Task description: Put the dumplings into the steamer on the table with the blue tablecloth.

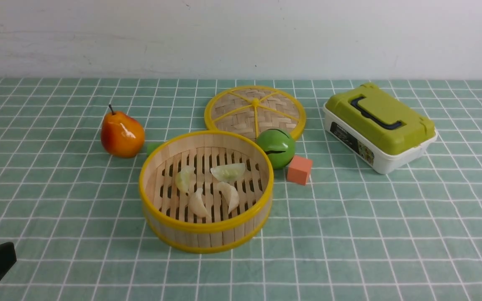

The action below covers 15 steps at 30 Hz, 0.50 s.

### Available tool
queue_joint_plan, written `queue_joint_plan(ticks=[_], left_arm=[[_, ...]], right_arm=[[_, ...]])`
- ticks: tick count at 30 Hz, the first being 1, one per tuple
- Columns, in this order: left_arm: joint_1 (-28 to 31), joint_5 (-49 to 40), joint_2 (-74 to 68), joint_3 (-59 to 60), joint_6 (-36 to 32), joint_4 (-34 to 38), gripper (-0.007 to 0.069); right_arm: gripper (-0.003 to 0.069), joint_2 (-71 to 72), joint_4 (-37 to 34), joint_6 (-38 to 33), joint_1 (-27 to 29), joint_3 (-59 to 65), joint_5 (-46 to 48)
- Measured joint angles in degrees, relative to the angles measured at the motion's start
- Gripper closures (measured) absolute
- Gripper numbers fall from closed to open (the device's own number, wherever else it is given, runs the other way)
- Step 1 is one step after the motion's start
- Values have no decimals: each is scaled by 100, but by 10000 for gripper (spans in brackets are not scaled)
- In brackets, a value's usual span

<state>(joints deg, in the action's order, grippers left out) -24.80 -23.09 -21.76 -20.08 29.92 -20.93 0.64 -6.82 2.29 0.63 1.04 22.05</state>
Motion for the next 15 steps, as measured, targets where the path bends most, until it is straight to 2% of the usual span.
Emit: queue_joint_plan(ticks=[15], left_arm=[[0, 0, 101, 55, 0, 0, 481]], right_arm=[[606, 0, 0, 0, 2, 0, 0]])
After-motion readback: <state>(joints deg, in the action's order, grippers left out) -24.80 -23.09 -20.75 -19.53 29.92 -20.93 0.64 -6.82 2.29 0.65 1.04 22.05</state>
